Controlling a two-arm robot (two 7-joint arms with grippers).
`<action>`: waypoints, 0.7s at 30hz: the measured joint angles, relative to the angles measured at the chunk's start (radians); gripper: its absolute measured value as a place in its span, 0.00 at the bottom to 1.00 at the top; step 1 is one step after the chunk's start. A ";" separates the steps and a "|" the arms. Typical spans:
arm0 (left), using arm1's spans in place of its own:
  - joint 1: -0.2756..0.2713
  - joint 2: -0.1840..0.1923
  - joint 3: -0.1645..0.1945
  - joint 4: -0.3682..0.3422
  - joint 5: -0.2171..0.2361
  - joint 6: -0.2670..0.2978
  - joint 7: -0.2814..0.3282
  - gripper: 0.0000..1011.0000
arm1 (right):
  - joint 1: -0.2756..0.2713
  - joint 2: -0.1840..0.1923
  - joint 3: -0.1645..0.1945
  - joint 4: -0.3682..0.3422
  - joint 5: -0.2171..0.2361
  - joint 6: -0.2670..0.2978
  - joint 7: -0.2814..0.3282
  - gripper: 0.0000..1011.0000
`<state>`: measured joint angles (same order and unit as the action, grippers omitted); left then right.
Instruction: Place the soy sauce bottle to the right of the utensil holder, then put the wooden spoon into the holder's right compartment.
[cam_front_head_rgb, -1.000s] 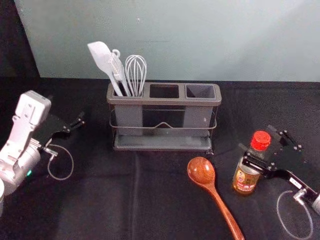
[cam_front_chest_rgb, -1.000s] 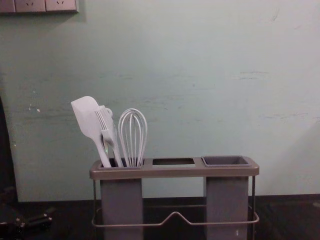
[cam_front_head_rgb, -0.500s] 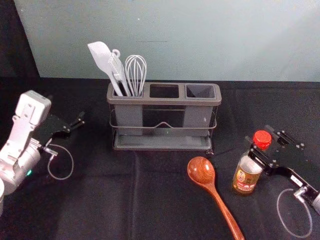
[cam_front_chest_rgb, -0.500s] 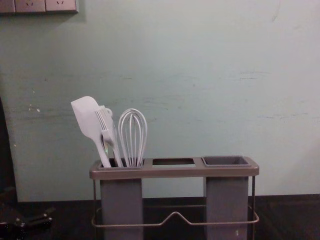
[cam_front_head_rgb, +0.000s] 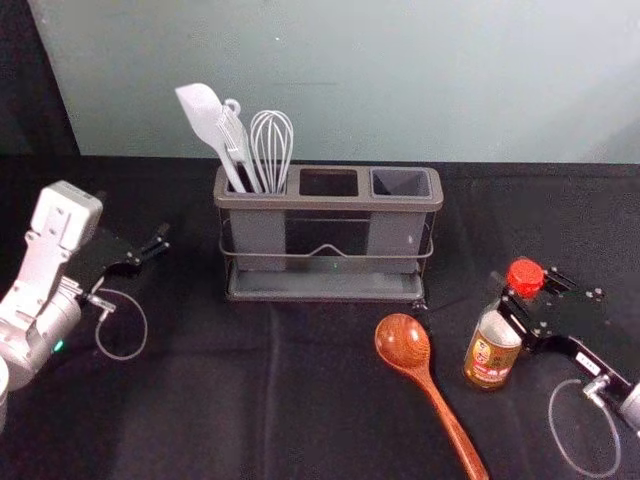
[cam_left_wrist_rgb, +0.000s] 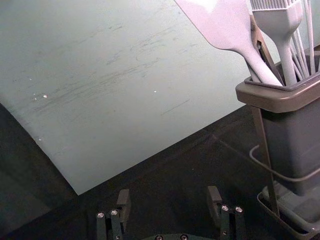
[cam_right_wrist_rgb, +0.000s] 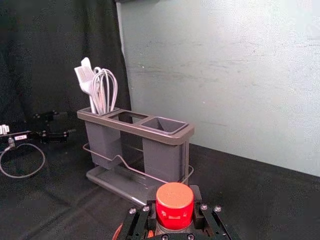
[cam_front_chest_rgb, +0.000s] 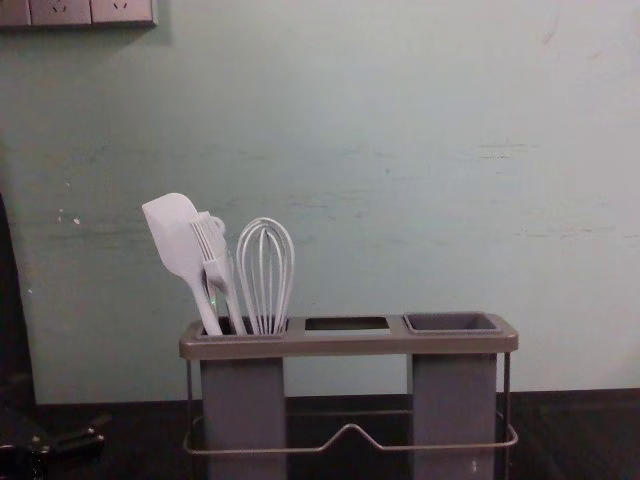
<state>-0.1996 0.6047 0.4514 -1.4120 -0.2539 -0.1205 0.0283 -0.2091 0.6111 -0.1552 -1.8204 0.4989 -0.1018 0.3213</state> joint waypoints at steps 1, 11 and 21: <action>0.000 0.000 0.000 0.000 0.000 0.000 0.000 0.99 | 0.001 -0.003 0.002 -0.002 -0.003 0.003 0.002 0.38; 0.000 0.000 0.000 0.000 0.000 0.000 0.000 0.99 | 0.063 -0.029 -0.001 0.011 -0.034 0.040 0.017 0.38; 0.000 0.000 0.000 0.000 0.000 0.000 0.000 0.99 | 0.169 -0.081 -0.025 0.081 -0.068 0.070 0.025 0.38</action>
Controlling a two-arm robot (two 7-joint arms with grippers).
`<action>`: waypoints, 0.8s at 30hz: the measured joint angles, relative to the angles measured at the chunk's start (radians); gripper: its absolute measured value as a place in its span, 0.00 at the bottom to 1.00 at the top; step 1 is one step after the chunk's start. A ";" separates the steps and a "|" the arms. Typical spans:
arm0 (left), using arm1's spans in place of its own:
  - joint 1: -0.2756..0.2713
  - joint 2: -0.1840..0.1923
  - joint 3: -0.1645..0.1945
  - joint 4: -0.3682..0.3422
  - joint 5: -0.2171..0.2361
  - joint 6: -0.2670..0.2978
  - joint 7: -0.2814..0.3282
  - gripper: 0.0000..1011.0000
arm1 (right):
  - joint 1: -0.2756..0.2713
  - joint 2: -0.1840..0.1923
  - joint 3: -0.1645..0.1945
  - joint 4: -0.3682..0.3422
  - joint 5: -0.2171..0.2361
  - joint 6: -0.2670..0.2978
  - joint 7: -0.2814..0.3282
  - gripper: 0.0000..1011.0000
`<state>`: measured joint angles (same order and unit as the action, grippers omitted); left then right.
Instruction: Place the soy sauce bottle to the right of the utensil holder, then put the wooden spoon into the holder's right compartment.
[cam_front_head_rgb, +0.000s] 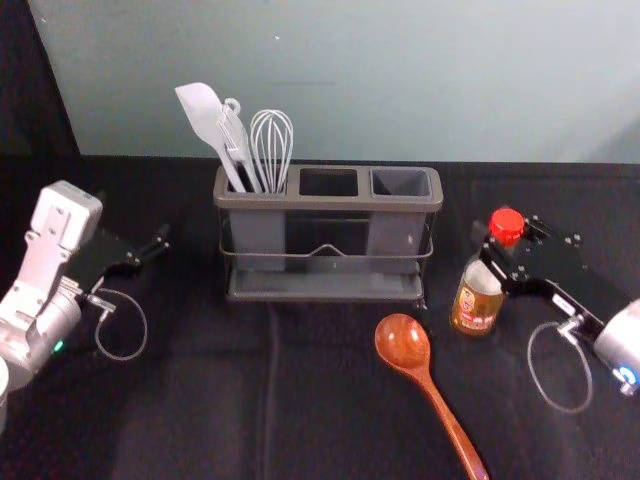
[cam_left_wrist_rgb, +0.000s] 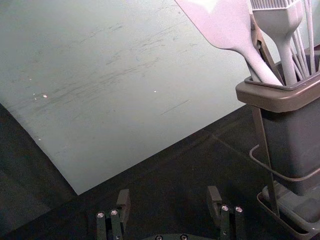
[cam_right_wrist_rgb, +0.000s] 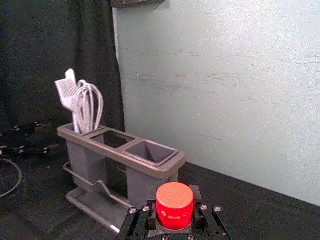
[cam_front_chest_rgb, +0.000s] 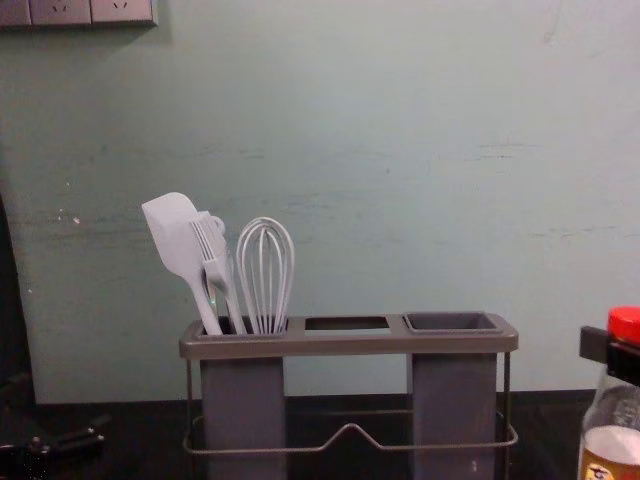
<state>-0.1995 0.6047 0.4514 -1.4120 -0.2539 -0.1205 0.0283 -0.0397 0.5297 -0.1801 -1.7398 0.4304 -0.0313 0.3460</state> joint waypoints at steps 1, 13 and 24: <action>0.000 0.000 0.000 0.000 0.000 0.000 0.000 0.99 | 0.019 -0.010 -0.004 0.015 -0.006 0.003 0.001 0.38; 0.000 0.000 0.000 0.000 0.000 0.000 0.000 0.99 | 0.142 -0.094 -0.037 0.151 -0.051 -0.005 0.002 0.38; 0.000 0.000 0.000 0.000 0.000 0.000 0.000 0.99 | 0.186 -0.154 -0.041 0.238 -0.079 -0.046 -0.010 0.38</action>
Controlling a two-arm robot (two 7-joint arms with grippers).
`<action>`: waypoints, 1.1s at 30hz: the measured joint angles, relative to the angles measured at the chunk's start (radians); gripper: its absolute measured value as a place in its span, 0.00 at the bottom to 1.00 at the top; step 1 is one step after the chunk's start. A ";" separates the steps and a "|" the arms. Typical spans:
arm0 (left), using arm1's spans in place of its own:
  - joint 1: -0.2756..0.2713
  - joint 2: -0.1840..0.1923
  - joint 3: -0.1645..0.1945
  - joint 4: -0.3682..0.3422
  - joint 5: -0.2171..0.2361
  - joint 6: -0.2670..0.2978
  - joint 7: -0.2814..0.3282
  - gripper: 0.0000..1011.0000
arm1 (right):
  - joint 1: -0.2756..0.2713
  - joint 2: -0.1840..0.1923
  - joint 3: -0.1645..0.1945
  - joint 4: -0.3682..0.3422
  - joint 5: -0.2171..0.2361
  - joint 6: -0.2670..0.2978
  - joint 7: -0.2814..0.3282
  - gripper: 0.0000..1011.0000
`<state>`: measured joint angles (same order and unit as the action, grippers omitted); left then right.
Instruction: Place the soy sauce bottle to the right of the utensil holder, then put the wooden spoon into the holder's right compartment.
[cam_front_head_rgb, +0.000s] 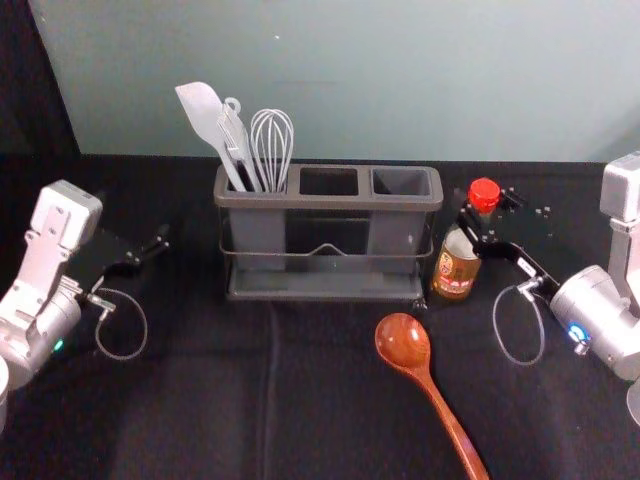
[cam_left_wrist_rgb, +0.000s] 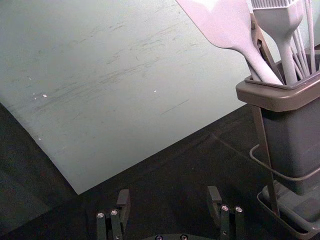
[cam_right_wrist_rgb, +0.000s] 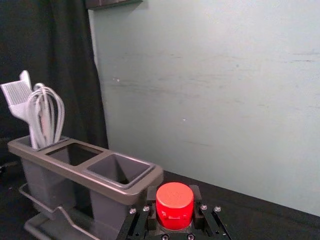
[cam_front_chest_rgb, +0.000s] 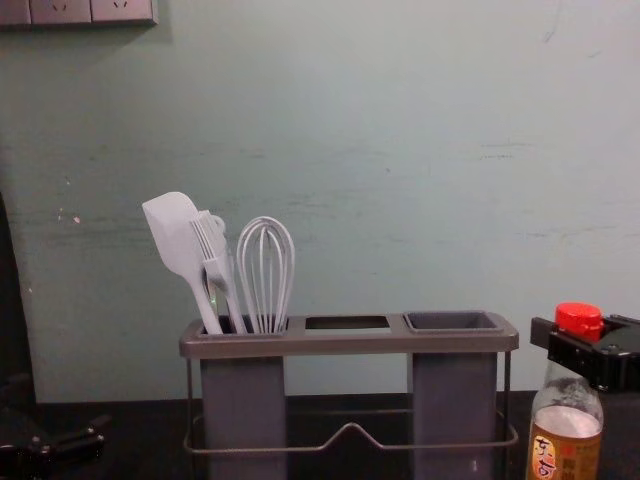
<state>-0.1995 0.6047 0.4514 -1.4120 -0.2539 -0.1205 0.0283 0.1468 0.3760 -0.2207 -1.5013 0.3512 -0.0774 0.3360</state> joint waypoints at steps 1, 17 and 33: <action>0.000 0.000 0.000 0.000 0.000 0.000 0.000 0.99 | 0.002 -0.003 0.001 0.004 -0.002 -0.002 -0.002 0.38; 0.000 0.000 0.000 0.000 0.000 0.000 0.000 0.99 | 0.026 -0.049 0.024 0.054 -0.010 -0.027 -0.006 0.55; 0.000 0.000 0.000 0.000 0.000 0.000 0.000 0.99 | -0.073 -0.004 0.093 -0.114 -0.001 -0.049 -0.009 0.99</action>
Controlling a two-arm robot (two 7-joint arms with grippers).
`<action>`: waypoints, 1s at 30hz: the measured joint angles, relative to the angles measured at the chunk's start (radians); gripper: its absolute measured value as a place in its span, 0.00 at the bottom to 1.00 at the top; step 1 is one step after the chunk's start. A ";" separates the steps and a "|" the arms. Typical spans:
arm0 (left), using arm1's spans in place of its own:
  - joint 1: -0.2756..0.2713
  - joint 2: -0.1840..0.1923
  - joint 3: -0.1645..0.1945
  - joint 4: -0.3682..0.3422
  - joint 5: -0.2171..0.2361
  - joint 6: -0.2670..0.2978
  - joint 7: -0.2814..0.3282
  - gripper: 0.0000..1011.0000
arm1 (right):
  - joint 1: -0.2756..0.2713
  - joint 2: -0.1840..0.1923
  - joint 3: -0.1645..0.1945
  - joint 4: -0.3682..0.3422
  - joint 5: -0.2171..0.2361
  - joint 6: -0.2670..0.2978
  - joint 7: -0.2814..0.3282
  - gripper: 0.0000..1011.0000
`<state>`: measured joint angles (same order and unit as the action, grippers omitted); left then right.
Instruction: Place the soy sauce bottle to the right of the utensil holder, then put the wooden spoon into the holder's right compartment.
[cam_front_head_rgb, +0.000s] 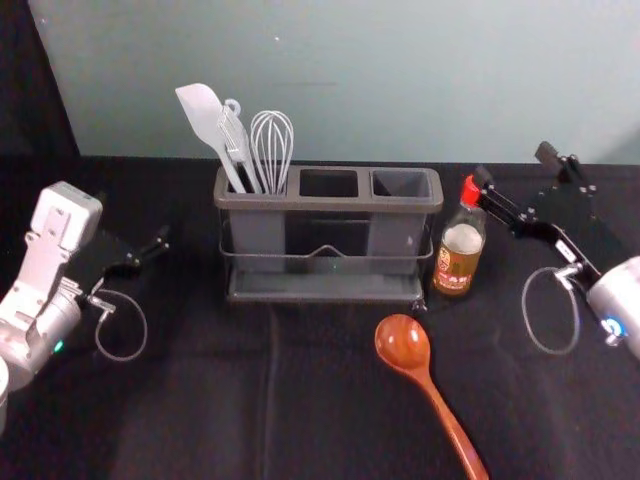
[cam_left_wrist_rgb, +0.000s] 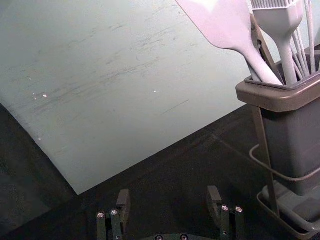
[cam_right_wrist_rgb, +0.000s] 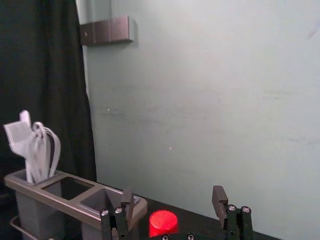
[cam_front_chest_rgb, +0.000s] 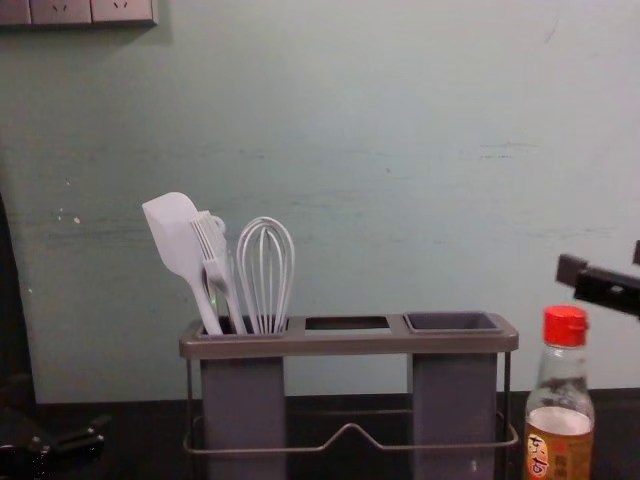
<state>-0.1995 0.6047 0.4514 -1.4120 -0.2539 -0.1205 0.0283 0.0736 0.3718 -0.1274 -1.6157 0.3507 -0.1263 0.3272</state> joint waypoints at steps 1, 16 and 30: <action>0.000 0.000 0.000 0.000 0.000 0.000 0.000 0.99 | -0.008 0.003 0.003 -0.011 0.001 -0.002 0.002 0.99; 0.000 0.000 0.000 0.000 0.000 0.000 0.000 0.99 | -0.194 0.094 0.017 -0.218 -0.041 0.043 0.026 0.99; 0.000 0.000 0.000 0.000 0.000 0.000 0.000 0.99 | -0.240 0.167 -0.108 -0.284 -0.200 0.315 0.012 0.99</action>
<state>-0.1996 0.6047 0.4514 -1.4119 -0.2539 -0.1205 0.0283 -0.1668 0.5393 -0.2350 -1.9000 0.1507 0.1885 0.3394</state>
